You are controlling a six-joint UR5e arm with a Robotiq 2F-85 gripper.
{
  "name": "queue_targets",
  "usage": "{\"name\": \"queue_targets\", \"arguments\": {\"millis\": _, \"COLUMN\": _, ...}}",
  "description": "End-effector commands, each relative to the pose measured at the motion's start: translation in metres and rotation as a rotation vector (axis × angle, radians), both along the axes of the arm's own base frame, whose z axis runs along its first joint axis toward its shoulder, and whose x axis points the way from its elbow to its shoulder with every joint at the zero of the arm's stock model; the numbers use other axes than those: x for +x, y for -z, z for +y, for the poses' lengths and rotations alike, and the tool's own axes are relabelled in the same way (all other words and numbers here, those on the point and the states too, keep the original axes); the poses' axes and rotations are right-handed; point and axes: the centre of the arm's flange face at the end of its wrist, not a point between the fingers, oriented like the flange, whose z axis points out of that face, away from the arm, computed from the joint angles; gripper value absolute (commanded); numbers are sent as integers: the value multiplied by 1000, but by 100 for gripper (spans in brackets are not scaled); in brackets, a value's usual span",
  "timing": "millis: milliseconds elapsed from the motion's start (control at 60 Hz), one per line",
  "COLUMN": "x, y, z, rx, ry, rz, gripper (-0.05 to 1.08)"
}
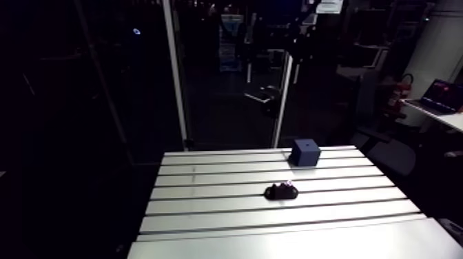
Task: Pick up the M10 bolt and insert it into the hole until fully seated.
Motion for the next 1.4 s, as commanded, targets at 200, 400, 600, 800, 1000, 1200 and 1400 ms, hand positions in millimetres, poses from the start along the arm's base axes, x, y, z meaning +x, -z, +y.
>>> {"name": "queue_targets", "arguments": {"millis": 200, "x": 15, "y": -1, "z": -13, "rx": -4, "ry": -36, "rz": -1, "gripper": 1}}
{"name": "queue_targets", "arguments": {"millis": 400, "x": 15, "y": -1, "z": -13, "rx": -4, "ry": -36, "rz": 0, "gripper": 1}}
{"name": "queue_targets", "arguments": {"millis": 600, "x": 11, "y": 9, "z": -9, "rx": -3, "ry": -26, "rz": 3, "gripper": 1}}
{"name": "queue_targets", "arguments": {"millis": 800, "x": -5, "y": 32, "z": 4, "rx": 8, "ry": -47, "rz": 44, "gripper": 1}}
{"name": "queue_targets", "arguments": {"millis": 1000, "x": -9, "y": 63, "z": 39, "rx": 12, "ry": -43, "rz": 93, "gripper": 1}}
{"name": "queue_targets", "arguments": {"millis": 1200, "x": -6, "y": 91, "z": 54, "rx": 17, "ry": -58, "rz": 113, "gripper": 1}}
{"name": "queue_targets", "arguments": {"millis": 1400, "x": -2, "y": 114, "z": 61, "rx": 13, "ry": -102, "rz": 161, "gripper": 1}}
